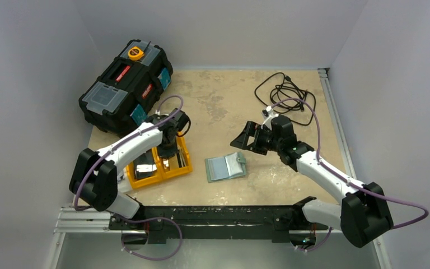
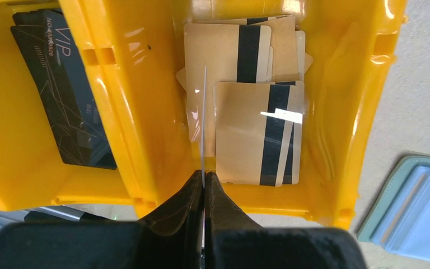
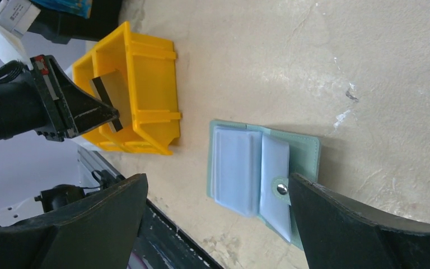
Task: Take the credit cards out of the card holder
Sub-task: Place the credit card in the storage box.
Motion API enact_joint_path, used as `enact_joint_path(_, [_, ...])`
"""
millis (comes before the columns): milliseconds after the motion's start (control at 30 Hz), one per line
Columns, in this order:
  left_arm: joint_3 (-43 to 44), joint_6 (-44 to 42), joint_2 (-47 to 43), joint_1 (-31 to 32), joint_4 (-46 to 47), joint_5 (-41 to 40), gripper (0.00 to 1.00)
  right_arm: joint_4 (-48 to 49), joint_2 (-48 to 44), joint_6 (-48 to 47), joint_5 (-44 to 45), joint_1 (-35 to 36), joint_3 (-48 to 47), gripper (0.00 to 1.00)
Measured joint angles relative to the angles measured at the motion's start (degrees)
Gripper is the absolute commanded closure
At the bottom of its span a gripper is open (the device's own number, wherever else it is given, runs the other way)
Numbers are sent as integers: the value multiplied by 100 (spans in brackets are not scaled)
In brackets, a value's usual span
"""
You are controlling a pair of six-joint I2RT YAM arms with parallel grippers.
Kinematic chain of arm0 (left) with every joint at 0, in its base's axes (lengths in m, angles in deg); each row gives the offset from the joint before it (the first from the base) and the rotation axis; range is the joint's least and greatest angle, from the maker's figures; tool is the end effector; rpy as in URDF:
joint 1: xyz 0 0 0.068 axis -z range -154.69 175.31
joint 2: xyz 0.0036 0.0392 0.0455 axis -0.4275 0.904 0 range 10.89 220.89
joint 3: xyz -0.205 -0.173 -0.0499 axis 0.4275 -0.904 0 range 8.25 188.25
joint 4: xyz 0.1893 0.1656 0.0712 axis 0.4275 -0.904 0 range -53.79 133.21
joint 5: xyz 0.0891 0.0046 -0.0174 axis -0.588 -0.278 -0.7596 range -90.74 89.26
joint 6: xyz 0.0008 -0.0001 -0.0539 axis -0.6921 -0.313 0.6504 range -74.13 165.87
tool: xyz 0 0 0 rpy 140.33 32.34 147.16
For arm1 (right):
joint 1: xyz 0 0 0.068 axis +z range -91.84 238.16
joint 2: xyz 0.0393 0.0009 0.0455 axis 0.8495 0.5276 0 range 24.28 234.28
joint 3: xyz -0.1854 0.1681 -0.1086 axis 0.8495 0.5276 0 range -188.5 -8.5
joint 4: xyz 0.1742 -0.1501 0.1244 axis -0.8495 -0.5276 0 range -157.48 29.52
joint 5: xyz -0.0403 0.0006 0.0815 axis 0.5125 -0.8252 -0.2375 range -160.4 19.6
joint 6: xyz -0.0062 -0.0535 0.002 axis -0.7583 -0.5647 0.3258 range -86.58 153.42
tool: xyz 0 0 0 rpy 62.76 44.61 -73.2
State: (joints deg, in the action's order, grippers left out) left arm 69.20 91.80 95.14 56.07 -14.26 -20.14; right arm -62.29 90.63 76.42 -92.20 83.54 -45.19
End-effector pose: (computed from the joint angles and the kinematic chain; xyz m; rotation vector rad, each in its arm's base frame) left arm 0.2290 -0.1225 0.2283 -0.4075 2.7676 0.2351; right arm 0.2183 0.1182 0.2304 0.1054 2.2796 1.0759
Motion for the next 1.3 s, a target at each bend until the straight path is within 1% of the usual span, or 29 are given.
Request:
enact_joint_path(100, [37, 9, 236, 0, 17, 0, 79, -157, 0, -131, 11, 0, -7, 1])
enact_joint_path(233, [37, 46, 308, 0, 101, 48, 61, -341, 0, -295, 26, 0, -50, 1])
enact_joint_path(300, [37, 44, 304, 0, 149, 90, 55, -446, 0, -378, 31, 4, -105, 1])
enact_joint_path(367, [37, 46, 291, 0, 197, 140, 51, -496, 0, -455, 33, 24, -155, 1])
enact_joint_path(433, [35, 33, 223, 0, 284, 227, 49, -546, 2, -529, 114, 92, -214, 1])
enact_joint_path(467, [35, 31, 164, 0, 330, 284, 49, -579, 2, -566, 160, 140, -245, 3])
enact_joint_path(533, [35, -4, -2, 0, 424, 413, 47, -658, 17, -643, 328, 326, -323, 11])
enact_joint_path(633, [35, -33, -295, 0, 586, 654, 45, -741, 111, -730, 669, 726, -450, 24])
enact_joint_path(733, [26, -68, -595, 0, 739, 960, 44, -811, 293, -756, 1158, 1274, -588, 38])
enact_joint_path(800, [-31, -74, -780, 0, 883, 1187, 44, -831, 487, -748, 1434, 1578, -695, 42])
enact_joint_path(1000, [-463, -48, -1355, 0, 1349, 1982, 44, -1008, 1416, -695, 2304, 2299, -1147, 44])
enact_joint_path(1100, [-564, -46, -1425, 0, 1480, 2332, 44, -1102, 1808, -662, 2651, 2549, -1287, 44])
enact_joint_path(1300, [-623, -46, -1425, 0, 1742, 2680, 44, -1283, 2422, -629, 3095, 2798, -1606, 46])
